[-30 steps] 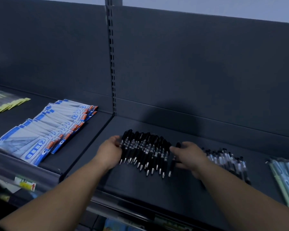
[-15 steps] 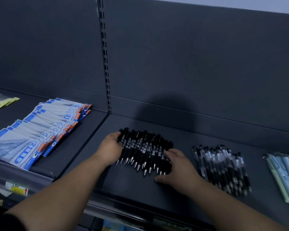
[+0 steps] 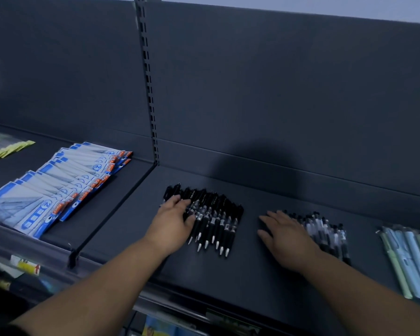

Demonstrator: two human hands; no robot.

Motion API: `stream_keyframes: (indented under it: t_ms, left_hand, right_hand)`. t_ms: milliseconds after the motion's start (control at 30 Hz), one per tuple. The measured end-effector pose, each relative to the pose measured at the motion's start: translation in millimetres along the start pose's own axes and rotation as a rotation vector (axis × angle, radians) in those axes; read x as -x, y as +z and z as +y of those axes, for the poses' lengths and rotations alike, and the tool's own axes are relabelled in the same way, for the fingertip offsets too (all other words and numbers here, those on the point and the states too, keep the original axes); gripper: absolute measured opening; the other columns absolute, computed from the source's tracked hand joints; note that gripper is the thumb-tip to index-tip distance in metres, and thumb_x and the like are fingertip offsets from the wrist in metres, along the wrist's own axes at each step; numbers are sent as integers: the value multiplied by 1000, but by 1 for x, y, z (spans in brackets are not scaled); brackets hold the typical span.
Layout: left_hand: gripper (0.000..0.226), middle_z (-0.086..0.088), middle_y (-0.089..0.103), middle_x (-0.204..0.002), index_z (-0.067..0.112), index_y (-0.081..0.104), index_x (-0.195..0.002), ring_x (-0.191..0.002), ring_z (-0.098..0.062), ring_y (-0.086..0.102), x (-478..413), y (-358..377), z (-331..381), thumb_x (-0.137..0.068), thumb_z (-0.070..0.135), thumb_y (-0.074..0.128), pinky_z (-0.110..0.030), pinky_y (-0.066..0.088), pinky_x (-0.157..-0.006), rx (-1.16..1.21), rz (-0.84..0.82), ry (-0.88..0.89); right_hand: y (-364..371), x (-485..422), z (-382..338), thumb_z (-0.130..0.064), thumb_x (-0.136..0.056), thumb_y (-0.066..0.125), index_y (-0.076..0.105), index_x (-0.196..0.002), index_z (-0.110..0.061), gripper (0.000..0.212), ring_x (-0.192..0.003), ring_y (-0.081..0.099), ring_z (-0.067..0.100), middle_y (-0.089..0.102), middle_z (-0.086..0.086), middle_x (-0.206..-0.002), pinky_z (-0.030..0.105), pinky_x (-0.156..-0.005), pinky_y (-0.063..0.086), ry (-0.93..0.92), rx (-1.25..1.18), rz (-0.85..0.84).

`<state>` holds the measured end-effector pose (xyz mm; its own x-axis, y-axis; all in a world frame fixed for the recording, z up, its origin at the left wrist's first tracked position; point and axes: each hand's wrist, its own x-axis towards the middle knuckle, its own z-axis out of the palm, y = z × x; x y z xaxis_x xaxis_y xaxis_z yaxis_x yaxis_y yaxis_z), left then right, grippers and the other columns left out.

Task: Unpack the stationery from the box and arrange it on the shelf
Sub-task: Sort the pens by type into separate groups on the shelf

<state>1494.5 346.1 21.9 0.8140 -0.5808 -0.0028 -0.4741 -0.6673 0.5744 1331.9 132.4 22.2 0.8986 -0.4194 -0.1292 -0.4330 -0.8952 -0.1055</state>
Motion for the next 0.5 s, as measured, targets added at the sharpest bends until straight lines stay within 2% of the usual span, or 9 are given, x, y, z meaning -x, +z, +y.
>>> stream_keyframes:
  t_ms: [67,133,200,267,367,500]
  left_hand:
    - [50,-3,25,-156,18,40,-144,-144,-20,20,6,1,4,-96,32,50,-27,17,-117,-37,79,14]
    - [45,-2,33,-150,17,48,-138,-140,-19,28,15,4,14,-95,28,53,-24,18,-115,-46,168,77]
    - [37,-1,45,-138,16,57,-128,-131,-17,39,30,14,36,-92,23,58,-13,20,-106,-13,204,167]
    - [30,0,54,-124,15,63,-120,-119,-13,49,45,31,64,-90,22,61,-4,22,-97,31,169,233]
    - [32,1,60,-114,15,65,-116,-107,-12,57,62,62,105,-88,29,64,-4,29,-90,82,81,219]
    - [39,0,61,-110,16,64,-114,-103,-14,59,69,98,141,-84,41,67,-9,34,-85,49,34,91]
  right_hand:
    - [-5,-4,5,-36,-103,32,33,-148,-19,48,-143,27,17,32,2,-155,24,-115,17,-8,-237,77]
    - [-17,-7,16,-25,-103,37,46,-140,-15,39,-130,45,21,49,6,-143,20,-102,30,49,-448,217]
    - [-33,-8,34,-20,-102,37,53,-131,-16,33,-116,55,23,58,6,-133,20,-87,38,131,-602,305]
    - [-43,-6,54,-16,-102,37,57,-123,-18,29,-103,58,21,61,5,-126,23,-78,40,181,-713,305]
    - [-46,9,76,-19,-100,43,61,-117,-21,24,-98,55,15,63,1,-120,20,-79,38,136,-582,208]
    - [-38,41,94,-31,-90,60,63,-116,-26,27,-102,59,15,64,-2,-116,17,-81,36,-38,-307,166]
